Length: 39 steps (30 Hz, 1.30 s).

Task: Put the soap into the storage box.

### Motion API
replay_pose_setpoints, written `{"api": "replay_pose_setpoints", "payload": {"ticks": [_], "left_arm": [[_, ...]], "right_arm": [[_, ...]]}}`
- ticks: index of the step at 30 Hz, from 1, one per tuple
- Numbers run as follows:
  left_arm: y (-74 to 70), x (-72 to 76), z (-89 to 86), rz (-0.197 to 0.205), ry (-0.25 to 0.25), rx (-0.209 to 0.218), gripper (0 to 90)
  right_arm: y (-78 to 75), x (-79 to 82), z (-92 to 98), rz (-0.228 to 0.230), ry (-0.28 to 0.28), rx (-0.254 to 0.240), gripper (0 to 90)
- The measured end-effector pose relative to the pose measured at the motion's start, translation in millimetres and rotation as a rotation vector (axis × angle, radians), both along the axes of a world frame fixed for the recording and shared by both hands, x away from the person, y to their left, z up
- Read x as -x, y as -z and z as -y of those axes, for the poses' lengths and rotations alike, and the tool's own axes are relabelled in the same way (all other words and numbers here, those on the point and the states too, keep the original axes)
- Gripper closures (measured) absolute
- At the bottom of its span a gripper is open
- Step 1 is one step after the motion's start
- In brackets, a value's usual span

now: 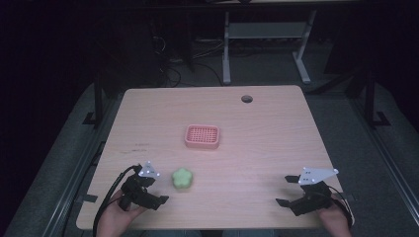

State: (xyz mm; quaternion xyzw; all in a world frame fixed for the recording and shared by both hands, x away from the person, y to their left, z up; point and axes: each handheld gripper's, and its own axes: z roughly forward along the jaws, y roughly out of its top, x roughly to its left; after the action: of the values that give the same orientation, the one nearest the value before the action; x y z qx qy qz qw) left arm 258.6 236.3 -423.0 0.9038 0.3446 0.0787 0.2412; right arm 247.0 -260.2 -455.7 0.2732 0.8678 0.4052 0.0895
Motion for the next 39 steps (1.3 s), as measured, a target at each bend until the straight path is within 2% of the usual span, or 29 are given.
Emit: {"api": "replay_pose_setpoints", "payload": {"ticks": [11,15,23,26,39], "left_arm": [[-12.8,-12.9,21.2,0.009,0.048,-0.043,21.4],[-14.9,-18.2,30.1,0.002,0.068,-0.065,21.4],[-14.8,-23.3,38.0,-0.012,0.081,-0.067,21.4],[-15.1,-24.4,40.6,-0.016,0.09,-0.091,21.5],[-15.9,-37.0,50.9,-0.024,0.102,-0.115,21.3]], "right_arm": [[0.4,-0.1,1.0,-0.002,0.001,0.0,13.8],[0.5,0.3,-0.2,-0.005,-0.001,0.002,13.8],[0.3,0.3,0.6,-0.005,0.001,-0.001,13.8],[0.2,0.3,0.4,-0.006,0.002,-0.001,13.8],[0.3,0.5,0.1,-0.008,0.003,-0.005,13.8]]}}
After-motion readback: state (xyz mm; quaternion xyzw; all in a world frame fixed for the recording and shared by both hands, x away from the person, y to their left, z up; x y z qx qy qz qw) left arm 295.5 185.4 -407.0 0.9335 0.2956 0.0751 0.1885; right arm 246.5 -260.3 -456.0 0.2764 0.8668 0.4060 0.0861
